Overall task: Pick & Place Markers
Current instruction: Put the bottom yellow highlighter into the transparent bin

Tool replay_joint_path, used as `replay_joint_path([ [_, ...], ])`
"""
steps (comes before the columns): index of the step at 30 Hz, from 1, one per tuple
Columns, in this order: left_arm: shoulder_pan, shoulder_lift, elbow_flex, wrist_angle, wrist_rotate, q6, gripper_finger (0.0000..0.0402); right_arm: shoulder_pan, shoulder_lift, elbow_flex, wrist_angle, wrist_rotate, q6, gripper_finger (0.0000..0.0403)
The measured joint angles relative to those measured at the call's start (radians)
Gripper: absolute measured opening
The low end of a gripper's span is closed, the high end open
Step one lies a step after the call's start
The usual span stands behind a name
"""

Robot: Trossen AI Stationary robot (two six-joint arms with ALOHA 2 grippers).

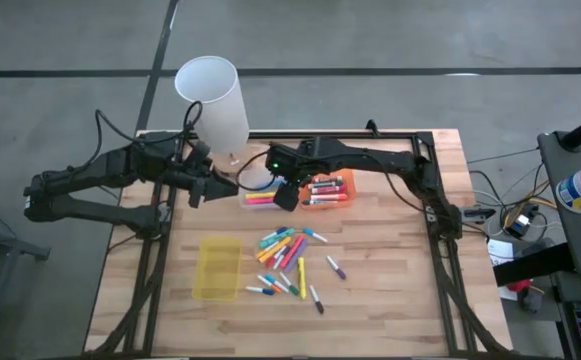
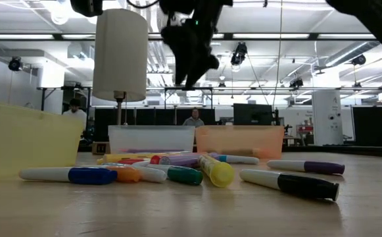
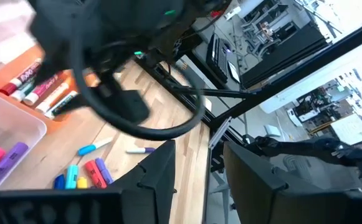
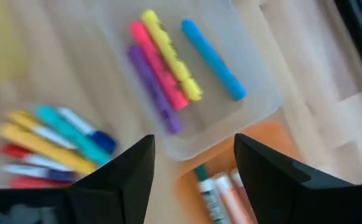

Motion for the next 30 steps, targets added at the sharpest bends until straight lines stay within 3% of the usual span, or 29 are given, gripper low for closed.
replay_joint_path([
  [5,0.0,0.004,0.0,-0.002,-0.003,0.025,0.0138,0.044,-0.044,0.0,-0.005,-0.092,0.122,0.0214],
  [15,0.0,0.028,0.0,-0.001,-0.003,0.031,0.0138,0.185,-0.072,0.0,-0.015,-0.11,0.352,0.0215],
  [22,0.0,0.051,0.0,0.001,-0.002,0.032,0.0138,0.239,-0.062,-0.026,-0.065,-0.147,0.75,0.0215],
  [30,0.0,0.069,0.0,0.001,-0.002,0.036,0.0138,0.302,-0.052,-0.089,-0.073,-0.154,0.936,0.0215],
])
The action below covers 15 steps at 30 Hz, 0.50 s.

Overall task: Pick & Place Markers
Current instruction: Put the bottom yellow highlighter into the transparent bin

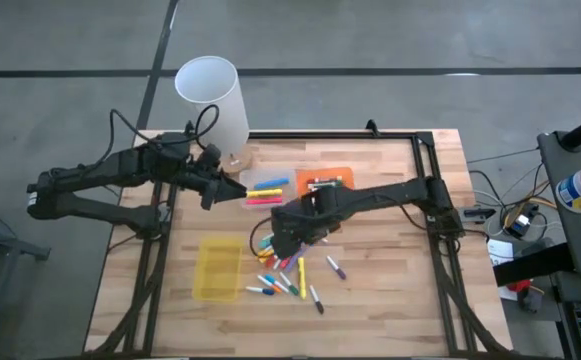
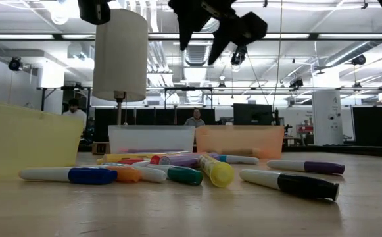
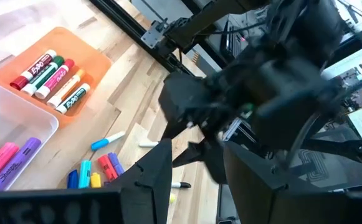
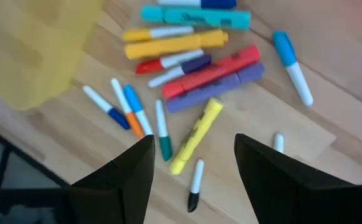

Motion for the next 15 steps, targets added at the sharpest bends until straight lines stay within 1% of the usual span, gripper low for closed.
replay_joint_path([
  [5,0.0,-0.002,0.0,0.0,0.0,0.001,0.0138,0.039,0.016,-0.063,0.017,0.0,0.09,0.0215],
  [7,0.0,-0.002,0.0,0.0,0.0,0.002,0.0138,0.049,0.021,-0.084,0.03,-0.016,0.105,0.0215],
  [15,0.0,-0.002,0.0,-0.001,0.0,0.001,0.0138,0.078,0.041,-0.227,0.244,-0.136,0.169,0.0215],
])
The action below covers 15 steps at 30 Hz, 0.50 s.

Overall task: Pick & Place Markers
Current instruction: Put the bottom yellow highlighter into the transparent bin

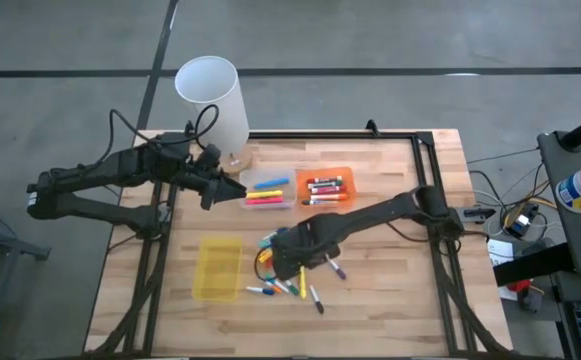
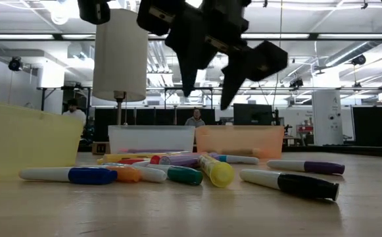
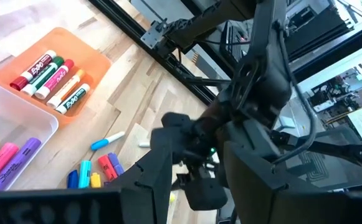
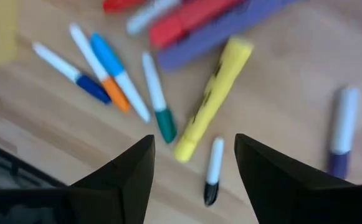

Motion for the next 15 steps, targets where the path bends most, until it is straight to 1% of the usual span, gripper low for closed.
replay_joint_path([
  [5,0.0,-0.001,0.0,-0.001,0.0,0.0,0.0138,0.025,0.01,-0.067,0.07,-0.019,0.05,0.0215],
  [12,0.0,-0.001,0.0,-0.001,0.0,0.012,0.0138,0.026,0.009,-0.16,0.175,0.034,0.077,0.0215],
  [15,0.0,-0.001,0.0,-0.001,0.0,0.012,0.0138,0.023,0.013,-0.19,0.195,0.04,0.08,0.0215],
])
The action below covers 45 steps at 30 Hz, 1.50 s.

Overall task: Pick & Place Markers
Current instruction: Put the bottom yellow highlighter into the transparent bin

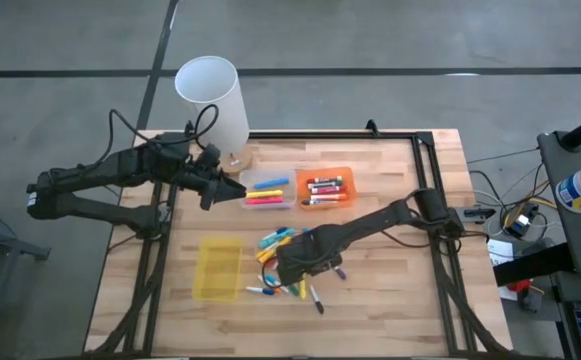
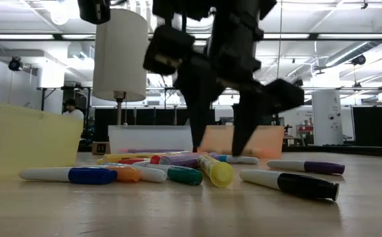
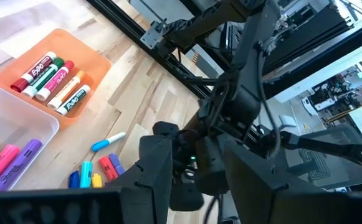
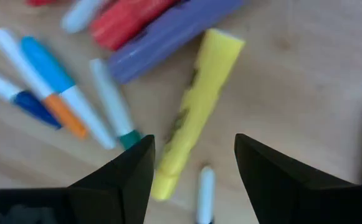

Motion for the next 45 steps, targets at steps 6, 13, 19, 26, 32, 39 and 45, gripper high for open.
replay_joint_path([
  [6,0.0,0.0,0.0,0.0,0.0,-0.001,0.0138,0.0,0.027,-0.024,0.033,0.004,-0.041,0.0214],
  [13,0.0,0.0,0.0,-0.002,0.0,-0.001,0.0138,0.0,0.041,-0.021,0.024,0.003,-0.091,0.0177],
  [19,0.0,0.0,0.0,-0.002,0.0,-0.001,0.0138,-0.002,0.043,-0.021,-0.013,0.003,-0.164,0.0097],
  [26,0.0,0.0,0.0,-0.002,0.0,0.001,0.0138,-0.016,0.042,-0.019,-0.029,-0.007,-0.266,0.0048],
  [32,0.0,-0.001,0.0,0.012,0.0,-0.001,0.0138,-0.019,0.025,0.058,-0.049,0.01,-0.327,0.0048],
  [39,0.0,-0.016,0.0,0.072,0.0,0.003,0.0138,-0.02,-0.034,0.252,-0.09,0.107,-0.413,0.0048],
  [45,0.0,-0.027,0.0,0.139,0.0,0.006,0.0138,-0.039,-0.04,0.458,-0.121,0.225,-0.527,0.0048],
])
